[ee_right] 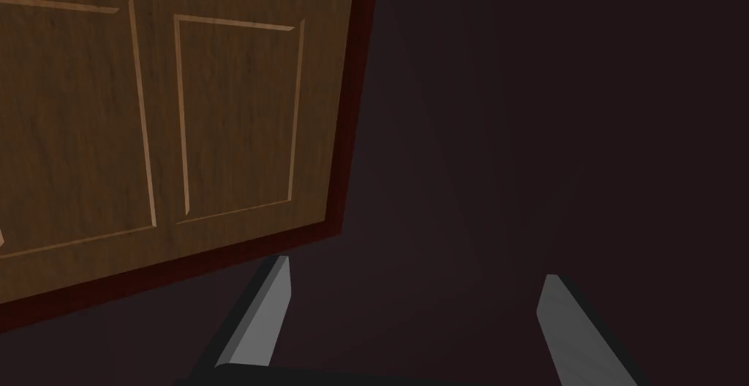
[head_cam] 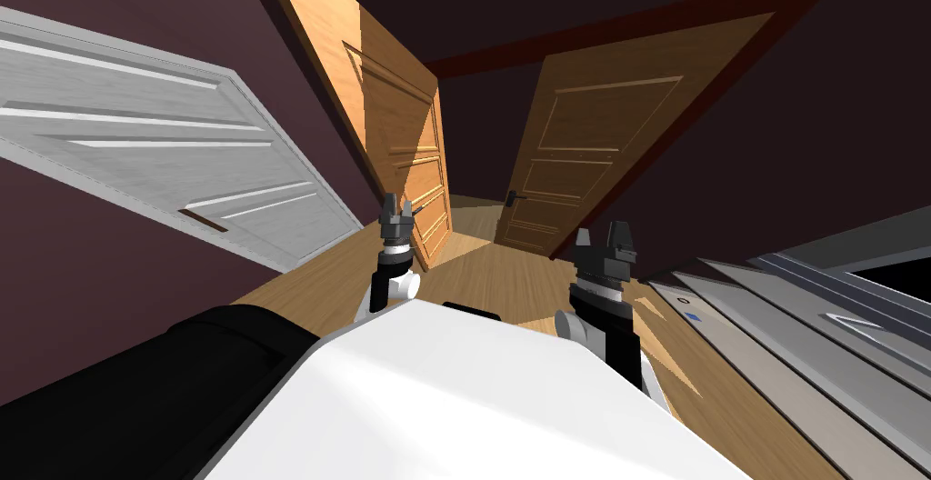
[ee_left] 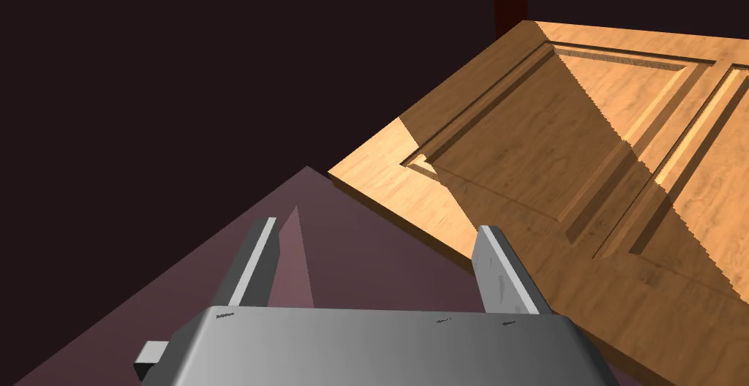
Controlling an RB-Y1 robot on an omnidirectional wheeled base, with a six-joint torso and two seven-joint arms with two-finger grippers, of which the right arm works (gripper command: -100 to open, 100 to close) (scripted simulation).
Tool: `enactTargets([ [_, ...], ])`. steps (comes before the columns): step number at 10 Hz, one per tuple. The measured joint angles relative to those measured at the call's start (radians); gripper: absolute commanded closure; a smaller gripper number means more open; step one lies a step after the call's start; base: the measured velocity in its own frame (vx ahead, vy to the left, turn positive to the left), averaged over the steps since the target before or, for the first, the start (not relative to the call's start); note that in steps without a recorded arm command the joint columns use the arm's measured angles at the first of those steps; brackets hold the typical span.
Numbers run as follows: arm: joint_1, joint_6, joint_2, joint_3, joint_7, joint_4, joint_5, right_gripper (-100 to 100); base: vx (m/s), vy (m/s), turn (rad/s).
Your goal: Pull the door open
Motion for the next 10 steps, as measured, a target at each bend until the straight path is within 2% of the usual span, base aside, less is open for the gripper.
enactTargets([
  [3,-0.045,-0.001,-0.013,0.001,-0.004,0.073,-0.007,-100,0.151,-0.029,-0.007],
  [9,-0.108,-0.004,-0.032,0.01,-0.013,0.191,-0.019,-100,0.101,0.002,-0.017],
  [10,-0.13,-0.002,-0.035,0.011,-0.013,0.221,-0.021,-100,0.093,-0.002,-0.022],
])
